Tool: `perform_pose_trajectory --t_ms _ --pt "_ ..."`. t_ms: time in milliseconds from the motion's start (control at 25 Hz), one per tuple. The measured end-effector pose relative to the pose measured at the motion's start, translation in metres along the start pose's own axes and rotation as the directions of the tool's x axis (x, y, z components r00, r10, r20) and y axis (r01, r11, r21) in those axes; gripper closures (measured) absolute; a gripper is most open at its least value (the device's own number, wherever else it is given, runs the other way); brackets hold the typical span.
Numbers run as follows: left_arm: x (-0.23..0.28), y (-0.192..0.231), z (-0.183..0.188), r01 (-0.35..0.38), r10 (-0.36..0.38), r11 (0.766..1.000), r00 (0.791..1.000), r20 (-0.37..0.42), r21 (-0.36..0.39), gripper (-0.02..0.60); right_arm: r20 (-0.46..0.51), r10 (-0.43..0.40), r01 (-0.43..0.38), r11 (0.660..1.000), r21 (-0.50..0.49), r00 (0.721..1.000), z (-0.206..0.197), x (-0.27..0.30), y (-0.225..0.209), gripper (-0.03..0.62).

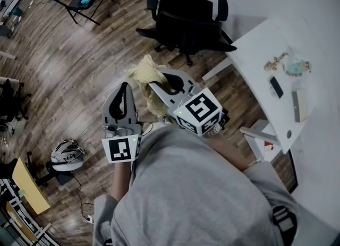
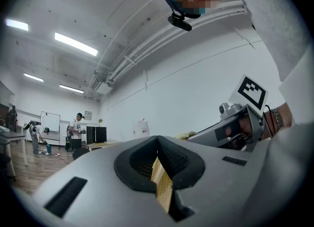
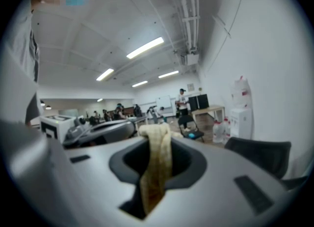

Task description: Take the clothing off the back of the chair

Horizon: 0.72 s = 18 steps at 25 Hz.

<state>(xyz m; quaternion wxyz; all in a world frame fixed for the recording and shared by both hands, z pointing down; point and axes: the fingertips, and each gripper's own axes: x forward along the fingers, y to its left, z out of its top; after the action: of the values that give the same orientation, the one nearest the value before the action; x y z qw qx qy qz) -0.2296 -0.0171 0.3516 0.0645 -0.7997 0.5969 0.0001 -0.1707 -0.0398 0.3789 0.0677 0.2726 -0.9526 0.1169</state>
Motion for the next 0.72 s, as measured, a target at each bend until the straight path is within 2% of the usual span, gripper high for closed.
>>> perform_pose_trajectory --t_ms 240,400,720 --pt "-0.0001 0.0017 0.0026 0.006 -0.005 1.000 1.000 0.025 -0.008 0.549 0.015 -0.012 0.012 1.000 -0.007 1.000 0.0026 -0.0028 -0.0017 0.503" --pt "-0.0006 -0.0003 -0.0027 0.010 -0.010 1.000 1.000 0.000 -0.023 0.549 0.015 -0.020 0.020 1.000 -0.007 1.000 -0.0005 -0.0028 -0.0030 0.503" --pt "-0.0024 0.0029 -0.0030 0.007 -0.007 1.000 1.000 0.010 -0.020 0.549 0.019 -0.020 0.020 1.000 0.000 1.000 0.0001 -0.0023 -0.0024 0.503"
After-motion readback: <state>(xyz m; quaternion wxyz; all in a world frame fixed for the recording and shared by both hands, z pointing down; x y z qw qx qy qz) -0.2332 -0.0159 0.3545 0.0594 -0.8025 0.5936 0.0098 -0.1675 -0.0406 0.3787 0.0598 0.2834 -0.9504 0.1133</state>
